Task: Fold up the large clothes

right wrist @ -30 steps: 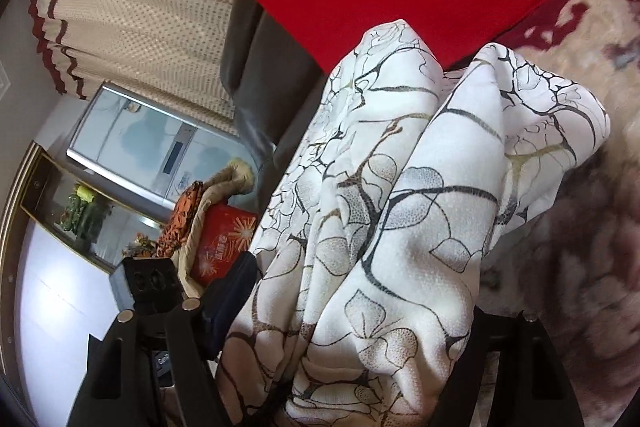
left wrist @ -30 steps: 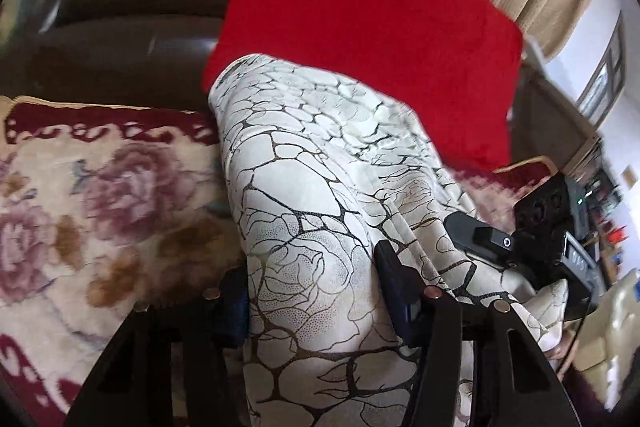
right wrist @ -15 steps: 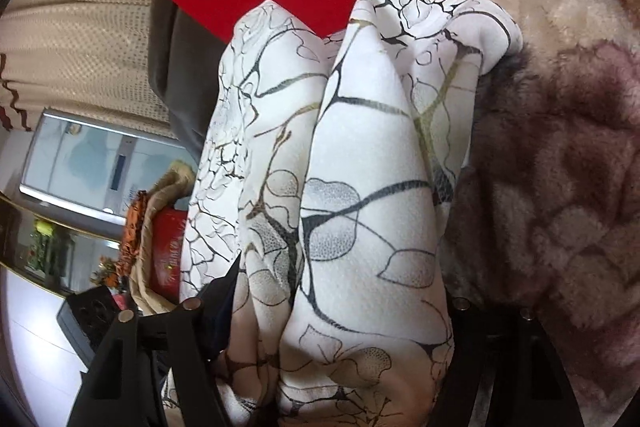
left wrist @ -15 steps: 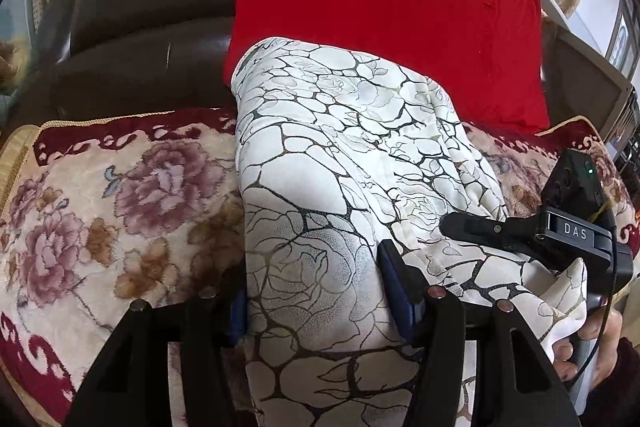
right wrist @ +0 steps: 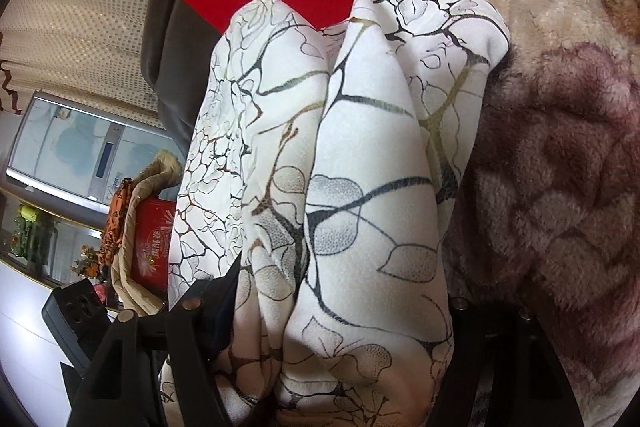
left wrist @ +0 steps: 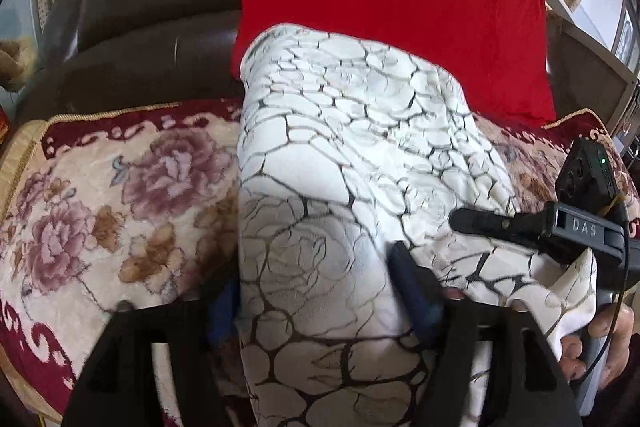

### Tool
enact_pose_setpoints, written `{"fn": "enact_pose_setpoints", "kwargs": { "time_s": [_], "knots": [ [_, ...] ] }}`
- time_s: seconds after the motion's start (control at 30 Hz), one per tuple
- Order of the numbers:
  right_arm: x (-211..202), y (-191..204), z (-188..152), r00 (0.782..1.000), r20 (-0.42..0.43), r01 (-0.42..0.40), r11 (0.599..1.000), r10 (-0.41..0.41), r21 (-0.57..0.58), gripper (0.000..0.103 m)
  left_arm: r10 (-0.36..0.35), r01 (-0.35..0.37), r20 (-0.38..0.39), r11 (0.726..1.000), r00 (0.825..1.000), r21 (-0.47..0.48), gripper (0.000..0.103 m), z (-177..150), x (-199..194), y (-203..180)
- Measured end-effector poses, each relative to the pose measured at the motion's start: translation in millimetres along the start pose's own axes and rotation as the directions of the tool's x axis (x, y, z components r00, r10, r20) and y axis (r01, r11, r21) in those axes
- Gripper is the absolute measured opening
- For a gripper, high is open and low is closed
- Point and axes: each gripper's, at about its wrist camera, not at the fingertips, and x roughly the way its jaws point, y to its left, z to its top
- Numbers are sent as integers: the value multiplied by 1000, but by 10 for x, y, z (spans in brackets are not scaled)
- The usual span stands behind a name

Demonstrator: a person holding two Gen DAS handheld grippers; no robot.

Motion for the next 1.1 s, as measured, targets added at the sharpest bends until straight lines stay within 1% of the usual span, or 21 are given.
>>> {"fn": "enact_pose_setpoints", "kwargs": {
  "time_s": [0.03, 0.07, 0.1, 0.13, 0.17, 0.2, 0.23, 0.27, 0.3, 0.37, 0.47, 0.53, 0.63, 0.77, 0.9, 0.97, 1.03, 1.1],
  "knots": [
    [3, 0, -4, 1000, 2, -1, 1000, 1, -1, 74, -15, 15, -7, 1000, 1000, -23, 85, -12, 7, 43],
    [-3, 2, -7, 1000, 4, 0, 1000, 0, -4, 74, -53, 51, -25, 996, 998, -71, 88, -18, 37, 129],
    [2, 17, -9, 1000, 8, 3, 1000, -3, -7, 74, -102, 96, -46, 989, 994, -116, 89, -26, 81, 206],
    [1, 18, -9, 1000, 10, 5, 1000, -5, -8, 74, -161, 149, -67, 976, 985, -161, 90, -41, 136, 282],
    [4, 23, -7, 1000, 11, 7, 1000, -7, -8, 74, -235, 212, -87, 953, 968, -216, 90, -61, 212, 371],
    [1, 19, -11, 1000, 11, 9, 1000, -8, -10, 74, -295, 260, -97, 926, 951, -273, 90, -82, 283, 459],
    [1, 22, -15, 1000, 11, 11, 1000, -11, -14, 74, -328, 286, -99, 910, 940, -301, 87, -90, 316, 504],
    [3, 32, -16, 1000, 12, 11, 1000, -11, -18, 73, -358, 316, -91, 898, 929, -308, 81, -85, 323, 526],
    [3, 39, -28, 1000, 13, 8, 1000, -8, -20, 72, -356, 318, -84, 900, 931, -297, 79, -77, 305, 519],
    [10, 66, -30, 1000, 19, -1, 1000, 1, -27, 69, -340, 309, -72, 911, 938, -273, 69, -60, 263, 492],
    [9, 141, -47, 999, 35, 0, 999, 2, -50, 66, -310, 292, -44, 927, 950, -237, 62, -35, 177, 432],
    [-11, 245, -60, 999, 53, 3, 996, 2, -86, 64, -290, 278, -33, 939, 956, -201, 60, -18, 115, 374],
    [-63, 400, -88, 996, 81, -15, 992, 26, -126, 64, -271, 266, -13, 951, 962, -159, 58, -33, 9, 309],
    [-121, 603, -131, 994, 105, -22, 982, 42, -189, 64, -222, 225, 34, 969, 974, -105, 58, -19, -154, 314],
    [-170, 855, -170, 987, 137, -42, 963, 80, -265, 64, -193, 202, 95, 975, 977, -94, 58, -22, -340, 380],
    [-183, 926, -170, 983, 151, -58, 959, 103, -278, 64, -176, 187, 118, 978, 977, -90, 58, -36, -389, 422],
    [-142, 956, -169, 983, 152, -61, 961, 106, -271, 64, -155, 166, 114, 982, 981, -91, 58, -52, -360, 434],
    [-60, 926, -173, 987, 139, -49, 968, 85, -246, 64, -133, 140, 63, 984, 989, -110, 59, -87, -210, 467]
  ]
}}
